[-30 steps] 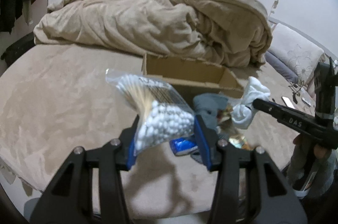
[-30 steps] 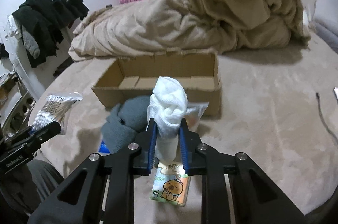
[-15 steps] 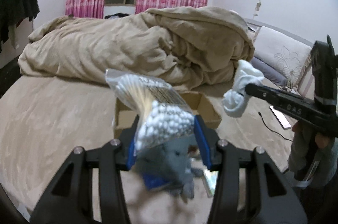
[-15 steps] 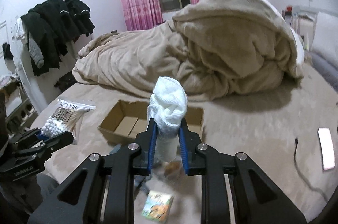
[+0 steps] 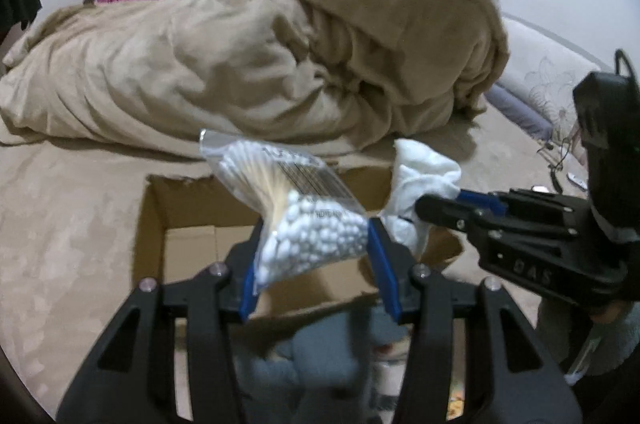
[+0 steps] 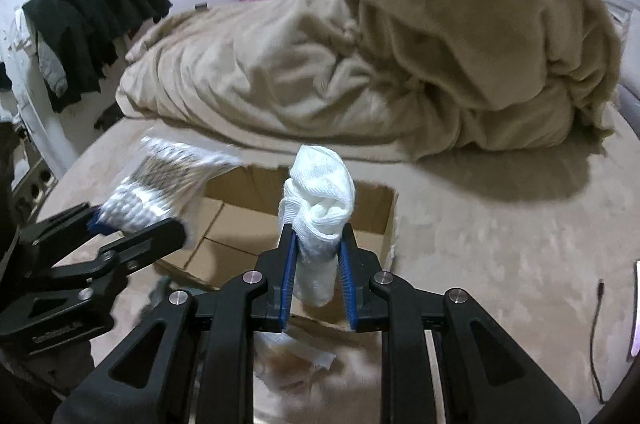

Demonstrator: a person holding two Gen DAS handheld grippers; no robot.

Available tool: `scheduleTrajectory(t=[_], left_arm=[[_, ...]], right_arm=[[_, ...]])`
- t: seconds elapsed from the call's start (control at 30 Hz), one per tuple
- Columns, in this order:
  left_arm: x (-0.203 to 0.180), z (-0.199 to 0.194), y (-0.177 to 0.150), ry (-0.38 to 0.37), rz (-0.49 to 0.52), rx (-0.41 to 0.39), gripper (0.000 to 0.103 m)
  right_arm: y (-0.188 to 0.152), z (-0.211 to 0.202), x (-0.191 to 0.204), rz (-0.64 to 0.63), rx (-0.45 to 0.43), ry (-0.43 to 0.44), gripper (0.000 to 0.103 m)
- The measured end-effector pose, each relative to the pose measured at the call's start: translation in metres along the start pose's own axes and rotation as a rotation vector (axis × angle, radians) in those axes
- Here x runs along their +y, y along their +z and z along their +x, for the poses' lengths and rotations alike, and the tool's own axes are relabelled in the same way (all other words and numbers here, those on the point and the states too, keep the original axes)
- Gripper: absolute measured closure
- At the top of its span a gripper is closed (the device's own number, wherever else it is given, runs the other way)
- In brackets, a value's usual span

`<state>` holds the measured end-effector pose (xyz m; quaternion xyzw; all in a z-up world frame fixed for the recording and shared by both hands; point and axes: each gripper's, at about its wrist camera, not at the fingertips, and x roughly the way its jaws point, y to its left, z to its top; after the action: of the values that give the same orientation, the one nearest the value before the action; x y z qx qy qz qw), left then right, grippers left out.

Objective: Organize objects
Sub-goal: 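Lower the swab bag and white sock into the cardboard box and open both tools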

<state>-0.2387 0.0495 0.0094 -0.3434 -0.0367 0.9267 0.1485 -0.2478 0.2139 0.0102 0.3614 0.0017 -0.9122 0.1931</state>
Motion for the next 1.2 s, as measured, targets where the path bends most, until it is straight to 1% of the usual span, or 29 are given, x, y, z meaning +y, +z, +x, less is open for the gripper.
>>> scheduleTrajectory(t=[0.07, 0.23, 0.27, 0.3, 0.37, 0.43, 0.6, 0.63, 0.67, 0.77, 0.9, 1.03, 1.2], left_arm=[[0.002, 0.018, -0.004, 0.003, -0.004, 0.04, 0.054], [0.004, 0.039, -0.012, 0.018, 0.0, 0.094, 0.051], [0.006, 0.04, -0.012, 0.027, -0.01, 0.097, 0.045], [0.009, 0.037, -0.012, 0.027, -0.025, 0.089, 0.042], [0.013, 0.027, -0.01, 0.026, -0.041, 0.069, 0.031], [0.015, 0.012, -0.006, 0.04, -0.047, 0.037, 0.027], [0.009, -0.04, -0.001, 0.059, -0.04, -0.033, 0.022], [0.007, -0.05, -0.001, 0.067, -0.043, -0.043, 0.019], [0.005, -0.063, -0.002, 0.073, -0.047, -0.056, 0.016], [0.002, -0.094, -0.006, 0.086, -0.06, -0.086, 0.011], [-0.001, -0.133, -0.015, 0.107, -0.081, -0.116, 0.01], [-0.008, -0.169, -0.032, 0.118, -0.077, -0.146, 0.008], [-0.025, -0.193, -0.055, 0.109, -0.037, -0.134, 0.008]], right_arm=[[-0.002, 0.013, -0.001, -0.001, 0.021, 0.002, 0.081], [-0.003, 0.033, -0.01, 0.019, 0.056, 0.002, 0.079], [-0.004, 0.034, -0.012, 0.026, 0.057, -0.001, 0.071], [-0.004, 0.034, -0.013, 0.034, 0.058, -0.008, 0.058], [-0.003, 0.03, -0.016, 0.051, 0.042, -0.011, 0.047], [-0.003, 0.021, -0.016, 0.056, 0.021, -0.008, 0.046], [-0.003, -0.003, -0.01, 0.063, -0.014, -0.029, 0.046], [-0.004, -0.011, -0.008, 0.063, -0.026, -0.032, 0.045], [-0.004, -0.022, -0.005, 0.064, -0.042, -0.036, 0.044], [-0.007, -0.054, 0.003, 0.069, -0.085, -0.033, 0.033], [-0.011, -0.097, 0.014, 0.073, -0.152, -0.025, 0.02], [-0.02, -0.135, 0.025, 0.062, -0.198, -0.019, 0.018], [-0.04, -0.169, 0.038, 0.046, -0.214, 0.003, 0.018]])
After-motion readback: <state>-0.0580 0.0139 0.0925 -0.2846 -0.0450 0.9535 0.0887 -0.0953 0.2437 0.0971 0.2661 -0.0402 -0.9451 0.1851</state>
